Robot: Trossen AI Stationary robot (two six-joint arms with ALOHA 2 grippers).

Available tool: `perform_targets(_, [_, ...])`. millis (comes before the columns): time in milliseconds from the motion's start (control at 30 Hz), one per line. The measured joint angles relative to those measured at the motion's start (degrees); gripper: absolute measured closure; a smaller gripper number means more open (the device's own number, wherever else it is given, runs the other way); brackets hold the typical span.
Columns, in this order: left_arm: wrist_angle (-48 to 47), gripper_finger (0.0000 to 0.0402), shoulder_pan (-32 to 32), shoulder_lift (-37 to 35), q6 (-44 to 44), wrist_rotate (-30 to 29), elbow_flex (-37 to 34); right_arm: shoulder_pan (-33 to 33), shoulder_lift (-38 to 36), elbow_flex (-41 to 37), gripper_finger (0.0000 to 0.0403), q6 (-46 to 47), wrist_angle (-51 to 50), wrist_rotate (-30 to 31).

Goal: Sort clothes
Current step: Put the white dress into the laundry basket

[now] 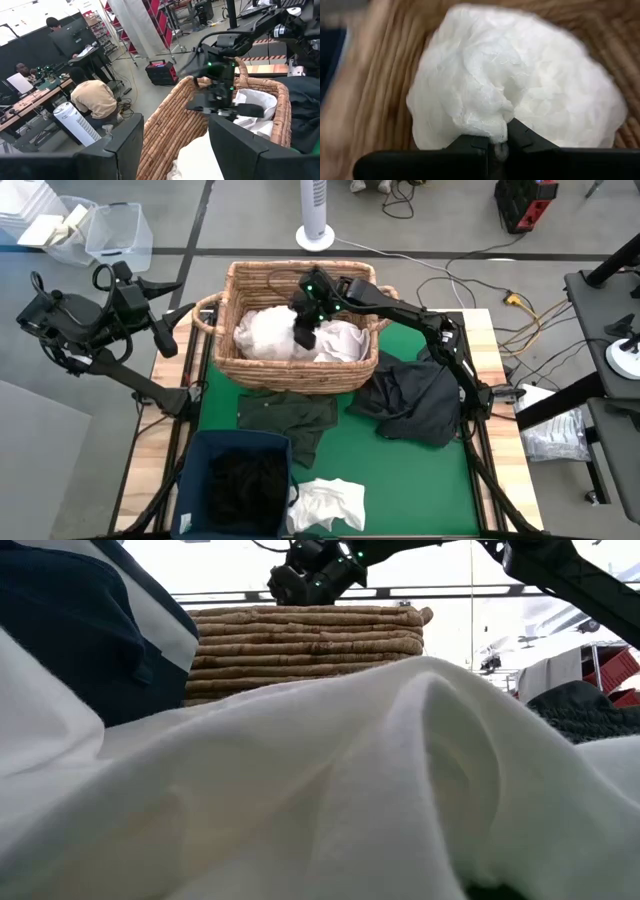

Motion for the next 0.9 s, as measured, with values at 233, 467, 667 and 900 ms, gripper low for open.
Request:
perform_targets(233, [-0.37,0.0201,-0.01,-0.23,-0.11,0.00,-0.21,1.84,0.00,0.00,0.0384,-10.31,-7.59,4.47])
perform_targets(467, [-1.15,0.0201,0.00,-0.52,-1.49,0.00,-0.23,2.06,-0.17,0.00,0.0296,-6.22,-5.04,7.02])
perform_targets(667, [-1.17,0.0201,0.00,-0.65,-2.23,0.02,-0.23,2.06,-1.60,0.17,0.0197,-3.06,-4.91,7.66])
perform_targets(900, [-1.17,0.0201,0.00,-0.37,-2.91,0.04,-0.25,2.02,-5.80,0.24,0.0115,-2.49,-5.30,15.66])
